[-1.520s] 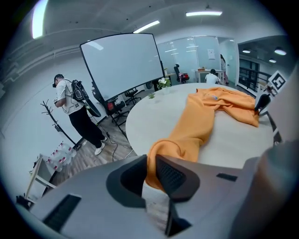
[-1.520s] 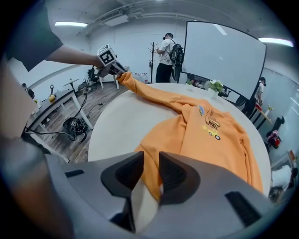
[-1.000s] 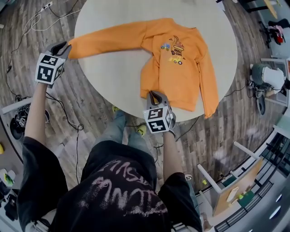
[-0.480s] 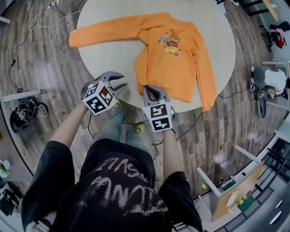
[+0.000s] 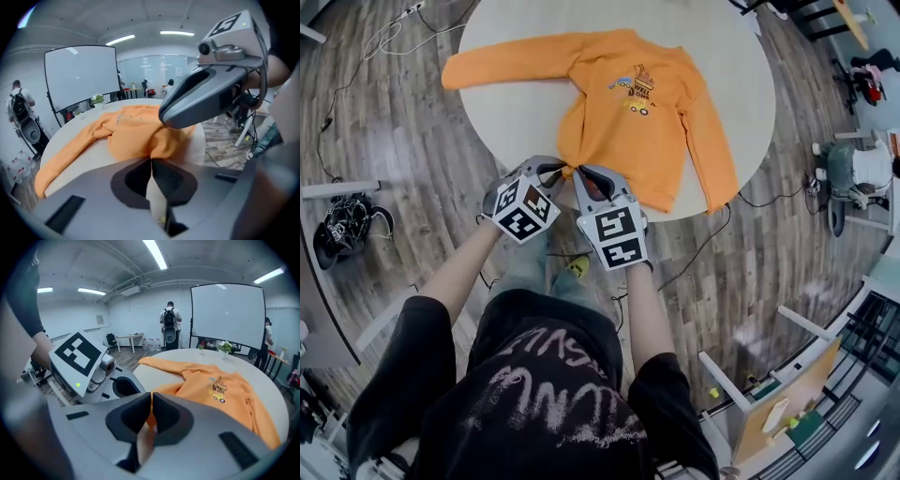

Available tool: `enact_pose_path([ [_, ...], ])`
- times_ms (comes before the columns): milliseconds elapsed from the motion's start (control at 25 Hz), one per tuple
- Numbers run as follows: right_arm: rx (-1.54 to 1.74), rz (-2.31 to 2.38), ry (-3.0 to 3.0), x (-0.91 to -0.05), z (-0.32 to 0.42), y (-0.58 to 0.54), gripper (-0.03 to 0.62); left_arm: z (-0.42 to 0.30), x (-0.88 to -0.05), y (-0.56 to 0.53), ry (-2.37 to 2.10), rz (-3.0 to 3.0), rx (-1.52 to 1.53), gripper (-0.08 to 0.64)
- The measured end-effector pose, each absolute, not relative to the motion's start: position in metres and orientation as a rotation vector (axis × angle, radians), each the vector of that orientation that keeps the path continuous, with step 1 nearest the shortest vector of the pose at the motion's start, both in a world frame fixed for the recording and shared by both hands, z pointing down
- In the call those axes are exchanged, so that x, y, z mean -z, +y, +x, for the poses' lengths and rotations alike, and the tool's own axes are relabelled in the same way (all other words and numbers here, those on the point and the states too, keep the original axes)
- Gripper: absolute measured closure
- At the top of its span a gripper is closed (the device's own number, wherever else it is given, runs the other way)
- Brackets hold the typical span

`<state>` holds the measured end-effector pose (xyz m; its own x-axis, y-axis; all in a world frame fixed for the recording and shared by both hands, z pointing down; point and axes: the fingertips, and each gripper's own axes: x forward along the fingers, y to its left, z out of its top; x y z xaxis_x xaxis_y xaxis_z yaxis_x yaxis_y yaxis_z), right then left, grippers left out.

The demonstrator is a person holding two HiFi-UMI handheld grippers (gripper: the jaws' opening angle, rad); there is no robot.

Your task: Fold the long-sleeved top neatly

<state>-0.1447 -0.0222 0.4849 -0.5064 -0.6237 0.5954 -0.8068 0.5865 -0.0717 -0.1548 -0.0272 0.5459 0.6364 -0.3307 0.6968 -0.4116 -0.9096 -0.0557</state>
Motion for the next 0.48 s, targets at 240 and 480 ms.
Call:
enact_pose_path([
  [240,-0.429,1.150,-2.167,-0.516,-0.090,0.013,0.450,-0.176,-0.531,-0.030,-0.664,2.740,-1.169,0.545],
  [480,-0.382,1.257,-1.879,-0.570,-0.002,0.048,0.374,-0.180,-0.499,-0.009,-0.673,2.777,-1.166,0.545],
])
